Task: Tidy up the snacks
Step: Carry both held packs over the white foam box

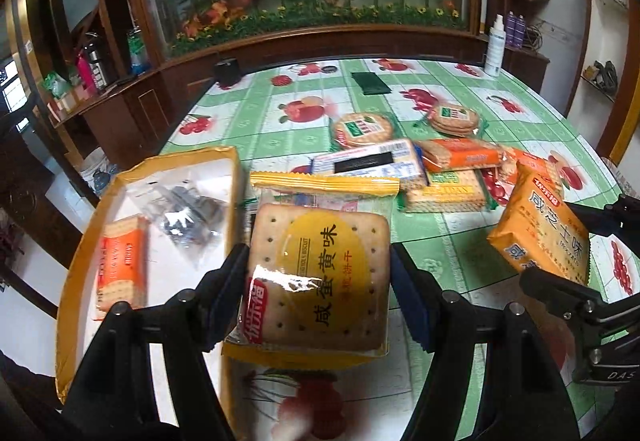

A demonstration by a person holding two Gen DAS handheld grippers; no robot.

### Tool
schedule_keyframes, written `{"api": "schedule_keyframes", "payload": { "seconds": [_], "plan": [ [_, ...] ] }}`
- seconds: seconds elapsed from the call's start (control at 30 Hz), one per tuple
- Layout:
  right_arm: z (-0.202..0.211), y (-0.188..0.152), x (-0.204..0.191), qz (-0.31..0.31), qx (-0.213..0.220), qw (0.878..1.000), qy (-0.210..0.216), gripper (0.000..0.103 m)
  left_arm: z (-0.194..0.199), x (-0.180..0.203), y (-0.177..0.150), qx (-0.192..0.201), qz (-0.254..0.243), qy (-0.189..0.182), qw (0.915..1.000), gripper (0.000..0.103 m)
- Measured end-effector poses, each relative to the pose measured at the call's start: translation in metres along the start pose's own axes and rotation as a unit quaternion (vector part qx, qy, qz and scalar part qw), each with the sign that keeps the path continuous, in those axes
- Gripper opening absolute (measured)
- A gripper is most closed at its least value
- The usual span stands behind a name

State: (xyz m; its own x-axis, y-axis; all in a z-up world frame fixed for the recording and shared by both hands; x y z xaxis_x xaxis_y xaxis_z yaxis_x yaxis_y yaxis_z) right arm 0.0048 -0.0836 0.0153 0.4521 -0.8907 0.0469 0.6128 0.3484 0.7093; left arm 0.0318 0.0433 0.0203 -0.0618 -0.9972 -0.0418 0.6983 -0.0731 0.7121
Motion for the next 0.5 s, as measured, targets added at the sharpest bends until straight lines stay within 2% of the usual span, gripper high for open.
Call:
{"api": "schedule_keyframes", "payload": {
  "seconds": [0.5],
  "plan": [
    [-0.026,0.041,-0.047,0.034,0.013,0.999,0.032,0.073,0.006,-0.051,0.004,0.02,0.03,0.042,0.9985,0.071]
  ]
}}
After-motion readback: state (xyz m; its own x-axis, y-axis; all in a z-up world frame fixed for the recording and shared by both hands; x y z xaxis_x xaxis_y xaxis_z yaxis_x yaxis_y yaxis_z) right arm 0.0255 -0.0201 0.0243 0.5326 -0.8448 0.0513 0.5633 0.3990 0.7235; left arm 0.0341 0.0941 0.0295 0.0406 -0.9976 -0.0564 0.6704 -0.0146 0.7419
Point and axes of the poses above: each gripper's, at about its wrist camera, not at the fingertips, and z roughly against the way its jaws point, x to its right, y to its top, the point moved 7 cm from there along -z, roughly the way its jaws point, and after that the axes turned 4 degrees about z, right-handed, at the moved point
